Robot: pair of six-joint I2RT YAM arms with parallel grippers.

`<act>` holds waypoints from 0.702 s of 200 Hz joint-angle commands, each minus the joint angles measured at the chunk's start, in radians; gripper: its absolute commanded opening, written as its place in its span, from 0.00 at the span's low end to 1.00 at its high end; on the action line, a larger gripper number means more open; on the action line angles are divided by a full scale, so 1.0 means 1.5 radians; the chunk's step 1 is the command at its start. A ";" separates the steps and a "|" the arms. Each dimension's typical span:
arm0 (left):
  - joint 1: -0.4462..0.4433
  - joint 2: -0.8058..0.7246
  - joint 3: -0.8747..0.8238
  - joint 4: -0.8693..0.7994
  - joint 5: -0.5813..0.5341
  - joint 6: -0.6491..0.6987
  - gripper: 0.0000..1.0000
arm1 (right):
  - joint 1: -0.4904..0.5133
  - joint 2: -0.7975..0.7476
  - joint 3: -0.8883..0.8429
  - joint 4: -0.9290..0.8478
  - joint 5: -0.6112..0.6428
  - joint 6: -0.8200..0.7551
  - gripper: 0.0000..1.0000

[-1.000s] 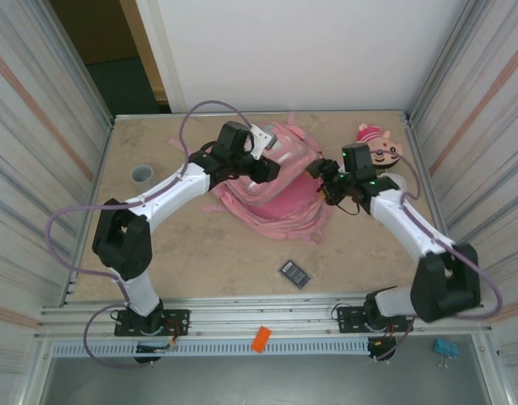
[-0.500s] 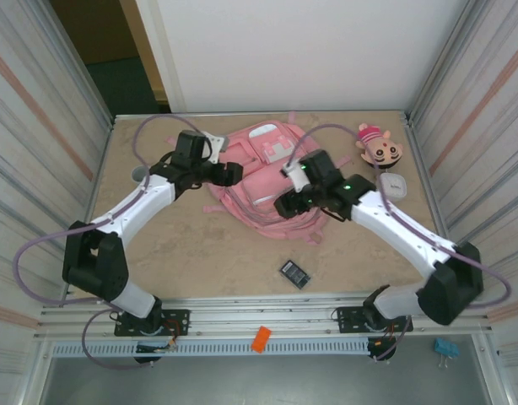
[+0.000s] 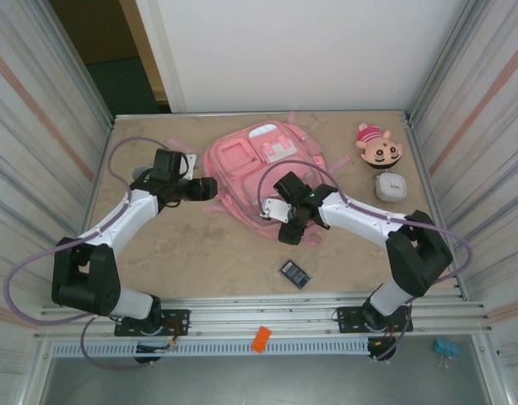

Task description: Pack books, pencil case, and school supplies into a backpack

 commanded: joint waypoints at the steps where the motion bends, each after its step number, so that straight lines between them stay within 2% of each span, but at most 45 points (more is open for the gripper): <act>1: 0.005 0.009 -0.010 -0.001 0.022 0.029 0.74 | -0.009 0.029 -0.024 0.060 0.046 -0.016 0.71; 15: 0.011 0.023 -0.016 0.013 0.048 0.056 0.74 | -0.020 0.021 -0.018 0.064 0.039 -0.005 0.49; 25: 0.022 0.036 -0.017 0.024 0.076 0.065 0.74 | -0.028 0.003 -0.012 0.057 0.025 -0.003 0.38; 38: 0.041 0.057 -0.013 0.042 0.121 0.063 0.73 | -0.033 -0.027 -0.012 0.048 0.004 -0.012 0.26; 57: 0.057 0.095 0.004 0.069 0.189 0.050 0.73 | -0.036 -0.064 -0.012 0.035 -0.019 -0.034 0.15; 101: 0.058 0.201 0.051 0.134 0.341 0.055 0.73 | -0.038 -0.070 0.014 0.012 -0.018 -0.038 0.09; 140: 0.060 0.281 0.113 0.107 0.372 0.085 0.73 | -0.041 -0.061 0.024 0.010 -0.018 -0.041 0.08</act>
